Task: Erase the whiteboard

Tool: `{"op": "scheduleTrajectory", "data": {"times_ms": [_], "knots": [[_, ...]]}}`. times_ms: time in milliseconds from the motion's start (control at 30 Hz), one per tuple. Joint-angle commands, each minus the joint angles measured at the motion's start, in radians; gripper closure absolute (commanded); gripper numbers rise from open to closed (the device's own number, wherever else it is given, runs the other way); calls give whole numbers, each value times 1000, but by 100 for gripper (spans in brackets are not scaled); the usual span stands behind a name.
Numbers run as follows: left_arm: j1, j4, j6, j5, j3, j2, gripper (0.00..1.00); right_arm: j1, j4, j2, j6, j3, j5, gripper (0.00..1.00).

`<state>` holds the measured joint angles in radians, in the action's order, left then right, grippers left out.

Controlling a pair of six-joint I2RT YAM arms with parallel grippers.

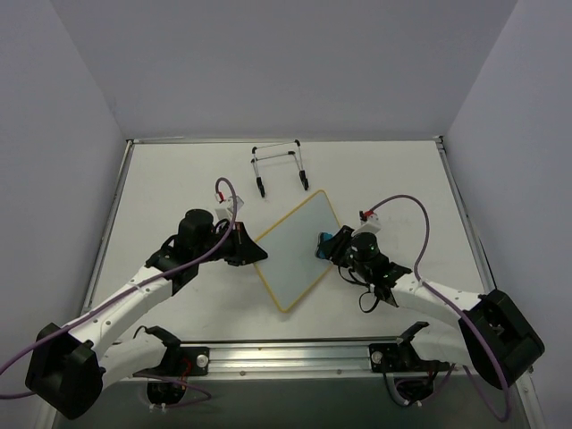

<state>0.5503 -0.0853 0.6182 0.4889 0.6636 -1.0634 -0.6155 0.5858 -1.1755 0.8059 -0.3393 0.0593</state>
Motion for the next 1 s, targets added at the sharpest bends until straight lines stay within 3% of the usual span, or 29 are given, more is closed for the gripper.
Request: {"op": "scheduleTrajectory", "data": {"times_ms": [0, 500, 967], "knots": [[17, 38, 3, 99, 51, 9, 98, 69, -111, -84, -17, -47, -30, 100], [17, 33, -5, 106, 45, 16, 98, 203, -101, -219, 4, -21, -107, 100], [17, 36, -2, 112, 37, 20, 98, 191, -54, -118, -16, -152, -230, 100]]}}
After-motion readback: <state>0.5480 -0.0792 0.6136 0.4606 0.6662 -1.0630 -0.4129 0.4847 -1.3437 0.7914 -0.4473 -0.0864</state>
